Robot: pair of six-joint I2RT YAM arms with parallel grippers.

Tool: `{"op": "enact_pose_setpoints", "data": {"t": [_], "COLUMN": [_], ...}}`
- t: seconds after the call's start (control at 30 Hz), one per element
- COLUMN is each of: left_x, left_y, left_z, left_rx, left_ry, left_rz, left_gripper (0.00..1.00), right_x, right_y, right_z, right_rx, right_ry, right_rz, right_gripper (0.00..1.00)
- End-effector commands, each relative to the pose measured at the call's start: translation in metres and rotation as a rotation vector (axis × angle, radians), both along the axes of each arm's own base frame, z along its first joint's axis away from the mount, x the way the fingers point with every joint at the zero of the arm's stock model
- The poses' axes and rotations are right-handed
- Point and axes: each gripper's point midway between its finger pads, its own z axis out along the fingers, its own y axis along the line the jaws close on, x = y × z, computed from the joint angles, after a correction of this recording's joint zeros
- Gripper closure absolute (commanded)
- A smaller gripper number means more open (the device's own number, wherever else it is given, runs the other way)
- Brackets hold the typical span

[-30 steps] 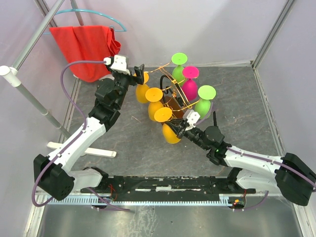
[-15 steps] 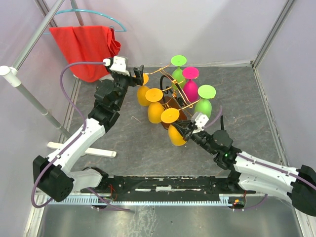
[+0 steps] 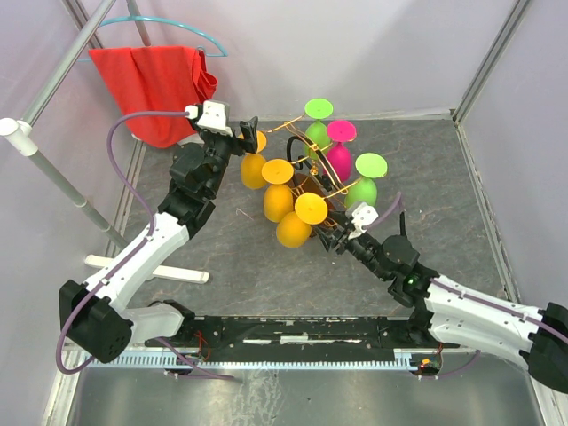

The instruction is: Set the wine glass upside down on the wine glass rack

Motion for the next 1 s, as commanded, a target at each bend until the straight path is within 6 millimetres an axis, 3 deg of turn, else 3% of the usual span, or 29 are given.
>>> {"op": "enact_pose_setpoints", "data": {"t": [0.0,0.27,0.43,0.5,0.57,0.6,0.63,0.67,0.8,0.97], "left_x": [-0.007,-0.009,-0.009,-0.007,-0.003,-0.002,-0.001,0.002,0.008,0.018], "left_y": [0.008,0.006,0.006,0.005,0.002,0.001,0.000,-0.001,0.000,0.002], "left_z": [0.021,0.029,0.033,0.034,0.034,0.037,0.038,0.038,0.046,0.047], "left_rx": [-0.052,-0.032,-0.023,-0.027,-0.025,-0.024,-0.020,-0.020,-0.051,-0.037], "left_ry": [-0.050,-0.050,-0.049,-0.033,0.001,0.009,0.023,0.034,0.066,0.126], "left_rz": [0.016,0.003,0.000,0.000,-0.004,-0.005,-0.006,-0.005,0.021,0.062], "left_gripper": [0.11,0.11,0.09,0.02,0.01,0.01,0.01,0.01,0.01,0.01], "right_x": [0.002,-0.005,-0.015,-0.016,-0.014,-0.011,-0.008,-0.004,0.022,0.048], "right_y": [-0.014,-0.050,-0.074,-0.082,-0.089,-0.089,-0.089,-0.088,-0.081,-0.051], "right_z": [0.007,0.027,0.057,0.076,0.090,0.099,0.106,0.113,0.135,0.167], "right_rx": [0.000,-0.065,-0.104,-0.098,-0.106,-0.105,-0.114,-0.129,-0.186,-0.192], "right_ry": [-0.012,0.010,0.024,0.029,0.040,0.038,0.038,0.036,0.080,0.069], "right_rz": [-0.058,-0.144,-0.176,-0.203,-0.237,-0.250,-0.265,-0.282,-0.395,-0.415], "right_gripper": [0.42,0.37,0.33,0.31,0.26,0.22,0.04,0.00,0.00,0.00]}}
